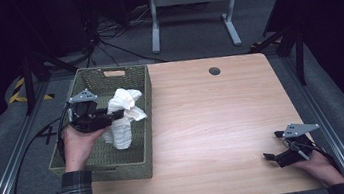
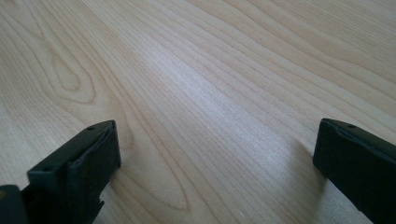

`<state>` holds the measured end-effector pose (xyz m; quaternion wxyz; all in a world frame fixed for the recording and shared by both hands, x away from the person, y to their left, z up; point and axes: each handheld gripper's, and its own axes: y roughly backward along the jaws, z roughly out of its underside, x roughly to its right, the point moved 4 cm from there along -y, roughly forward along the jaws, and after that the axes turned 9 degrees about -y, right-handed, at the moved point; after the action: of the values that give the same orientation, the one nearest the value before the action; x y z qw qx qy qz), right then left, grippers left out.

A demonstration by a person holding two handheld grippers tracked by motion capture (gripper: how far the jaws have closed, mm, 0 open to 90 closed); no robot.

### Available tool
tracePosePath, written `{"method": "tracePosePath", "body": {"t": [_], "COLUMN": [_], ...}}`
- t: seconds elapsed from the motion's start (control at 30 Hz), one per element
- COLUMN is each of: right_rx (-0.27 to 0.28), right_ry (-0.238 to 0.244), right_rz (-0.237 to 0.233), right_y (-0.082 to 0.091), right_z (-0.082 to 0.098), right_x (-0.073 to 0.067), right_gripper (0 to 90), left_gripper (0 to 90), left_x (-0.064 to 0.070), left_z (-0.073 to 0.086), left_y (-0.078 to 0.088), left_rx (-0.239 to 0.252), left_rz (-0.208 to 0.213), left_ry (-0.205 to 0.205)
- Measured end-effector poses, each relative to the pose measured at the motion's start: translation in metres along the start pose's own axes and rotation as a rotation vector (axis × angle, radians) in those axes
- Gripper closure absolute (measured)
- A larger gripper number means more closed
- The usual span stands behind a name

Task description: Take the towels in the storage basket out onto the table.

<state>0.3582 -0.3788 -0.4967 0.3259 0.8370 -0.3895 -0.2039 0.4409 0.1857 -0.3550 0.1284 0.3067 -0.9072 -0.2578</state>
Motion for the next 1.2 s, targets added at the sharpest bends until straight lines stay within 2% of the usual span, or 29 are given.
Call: {"method": "tracePosePath", "body": {"t": [0.3, 0.4, 0.8, 1.2], "right_rx": [0.0, 0.0, 0.001, 0.0], "right_ry": [-0.002, -0.001, -0.001, -0.002], "right_rz": [0.0, 0.0, 0.0, 0.0], "right_y": [0.0, 0.0, 0.0, 0.0], "right_z": [0.0, 0.0, 0.0, 0.0], "right_x": [0.0, 0.0, 0.0, 0.0], "right_gripper": [1.0, 1.1, 1.1, 1.0], "left_gripper": [67.7, 67.7, 67.7, 67.8], "left_x": [0.015, 0.024, 0.058, 0.092], "left_z": [-0.022, -0.032, -0.064, -0.085], "left_y": [0.005, 0.004, -0.007, -0.035], "left_rx": [0.046, 0.069, 0.101, 0.11], "left_rz": [0.045, 0.069, 0.141, 0.221], "left_ry": [-0.02, -0.024, -0.097, -0.153]}}
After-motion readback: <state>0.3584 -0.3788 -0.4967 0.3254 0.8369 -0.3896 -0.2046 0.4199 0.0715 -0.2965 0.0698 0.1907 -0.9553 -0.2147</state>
